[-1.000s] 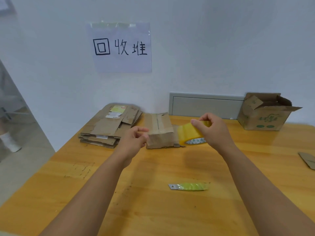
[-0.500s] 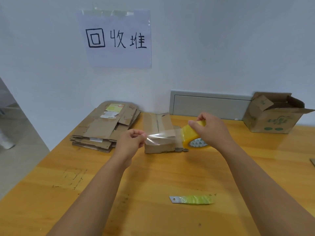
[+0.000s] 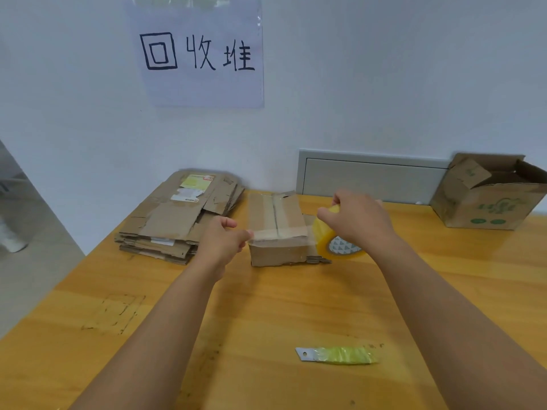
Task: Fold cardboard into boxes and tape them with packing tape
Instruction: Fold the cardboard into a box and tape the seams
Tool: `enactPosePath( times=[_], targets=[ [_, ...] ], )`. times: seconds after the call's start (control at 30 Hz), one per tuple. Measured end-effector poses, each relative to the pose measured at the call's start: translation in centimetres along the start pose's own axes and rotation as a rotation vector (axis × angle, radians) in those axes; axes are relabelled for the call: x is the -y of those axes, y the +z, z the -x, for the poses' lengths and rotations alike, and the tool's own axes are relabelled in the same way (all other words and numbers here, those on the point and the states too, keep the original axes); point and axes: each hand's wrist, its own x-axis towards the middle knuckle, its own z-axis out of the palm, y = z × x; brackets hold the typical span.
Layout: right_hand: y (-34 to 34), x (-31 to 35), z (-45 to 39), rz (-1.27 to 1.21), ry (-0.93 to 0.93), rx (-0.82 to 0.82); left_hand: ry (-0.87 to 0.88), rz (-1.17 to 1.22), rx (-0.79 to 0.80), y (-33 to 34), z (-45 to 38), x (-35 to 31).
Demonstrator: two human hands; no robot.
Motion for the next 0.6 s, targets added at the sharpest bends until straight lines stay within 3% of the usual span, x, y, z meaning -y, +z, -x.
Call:
enactPosePath(
  times=[0.27, 0.6],
  targets=[
    [0.9, -0.1, -0.2, 0.032, -0.003, -0.040, -0.062, 0.028, 0.033, 0.1, -0.6, 0.9],
    [2.3, -1.1, 0.0, 0.007, 0.024, 0.022, -0.145, 0.086, 0.104, 0.4, -1.1, 1.1]
  ],
)
